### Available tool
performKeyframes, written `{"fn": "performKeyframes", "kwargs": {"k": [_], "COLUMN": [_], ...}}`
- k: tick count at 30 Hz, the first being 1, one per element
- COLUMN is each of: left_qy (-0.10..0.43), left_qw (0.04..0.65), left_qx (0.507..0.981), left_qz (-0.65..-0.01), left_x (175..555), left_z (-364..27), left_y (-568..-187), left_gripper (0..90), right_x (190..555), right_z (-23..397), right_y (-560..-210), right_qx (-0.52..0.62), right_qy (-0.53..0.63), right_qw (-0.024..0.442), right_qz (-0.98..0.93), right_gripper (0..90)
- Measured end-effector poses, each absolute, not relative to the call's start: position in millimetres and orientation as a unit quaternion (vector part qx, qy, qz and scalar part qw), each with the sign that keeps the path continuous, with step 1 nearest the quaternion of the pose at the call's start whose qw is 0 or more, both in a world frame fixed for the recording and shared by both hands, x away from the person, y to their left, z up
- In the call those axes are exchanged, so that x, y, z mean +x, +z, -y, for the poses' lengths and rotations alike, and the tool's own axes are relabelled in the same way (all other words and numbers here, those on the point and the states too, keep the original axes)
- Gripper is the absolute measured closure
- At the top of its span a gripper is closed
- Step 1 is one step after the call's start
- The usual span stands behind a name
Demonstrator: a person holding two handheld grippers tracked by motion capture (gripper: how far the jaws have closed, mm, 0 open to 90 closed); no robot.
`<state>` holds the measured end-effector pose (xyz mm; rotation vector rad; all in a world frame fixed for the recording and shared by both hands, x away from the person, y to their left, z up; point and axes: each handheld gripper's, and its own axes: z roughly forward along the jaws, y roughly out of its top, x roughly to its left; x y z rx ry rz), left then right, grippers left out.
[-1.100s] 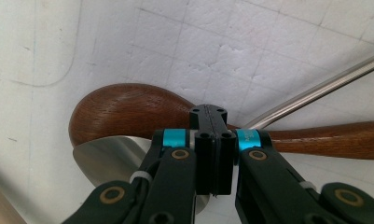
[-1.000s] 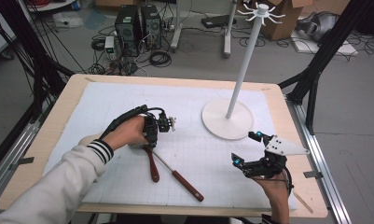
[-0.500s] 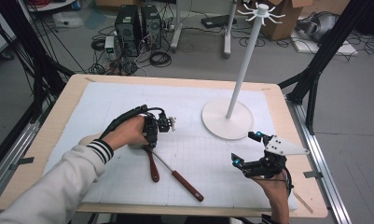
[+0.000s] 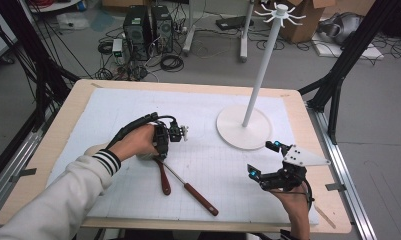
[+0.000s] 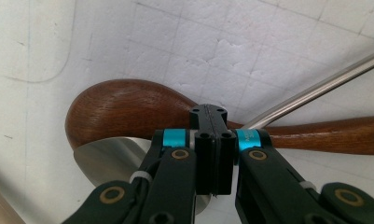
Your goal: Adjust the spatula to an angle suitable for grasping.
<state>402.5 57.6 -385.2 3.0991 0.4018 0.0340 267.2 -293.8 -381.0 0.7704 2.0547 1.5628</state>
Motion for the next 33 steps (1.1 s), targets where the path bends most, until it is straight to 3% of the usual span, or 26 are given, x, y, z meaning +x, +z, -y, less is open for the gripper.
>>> {"fn": "performKeyframes", "kwargs": {"k": [33], "left_qy": [0.017], "left_qw": [0.008], "left_qx": [0.994], "left_qz": [-0.105], "left_x": [398.1], "left_z": [-58.6], "left_y": [-383.9], "left_gripper": [89.4], "right_x": [268.7], "right_z": [292.2], "right_y": [-382.2], "right_qx": [0.277], "right_qy": [0.563], "right_qw": [0.219], "right_qz": [-0.747], "right_gripper": [0.5]}}
